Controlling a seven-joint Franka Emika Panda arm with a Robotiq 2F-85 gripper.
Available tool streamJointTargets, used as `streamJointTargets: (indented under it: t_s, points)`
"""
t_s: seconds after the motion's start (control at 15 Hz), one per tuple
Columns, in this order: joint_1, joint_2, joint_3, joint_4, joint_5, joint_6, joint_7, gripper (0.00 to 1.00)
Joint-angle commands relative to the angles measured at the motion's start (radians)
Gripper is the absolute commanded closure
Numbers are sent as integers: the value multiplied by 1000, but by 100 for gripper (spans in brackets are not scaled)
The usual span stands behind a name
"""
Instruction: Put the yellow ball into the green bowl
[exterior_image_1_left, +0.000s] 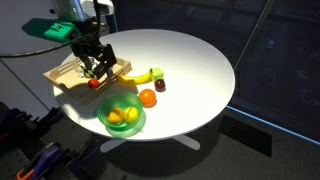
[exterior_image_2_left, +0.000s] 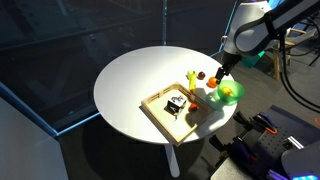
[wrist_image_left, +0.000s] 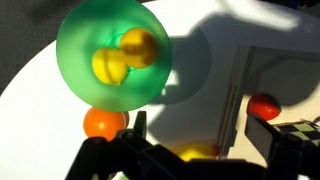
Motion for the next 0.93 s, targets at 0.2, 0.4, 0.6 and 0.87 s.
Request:
streamJointTargets:
  t_s: [0.2,0.4,0.6,0.87]
  points:
    - [51,-12,52,48,79,-90,63,0]
    - [70,-10,73,64,100,-119,80,0]
    - [92,-17,95,76,95,-148,113,0]
    - [119,-41,123,90,105,-211,135,0]
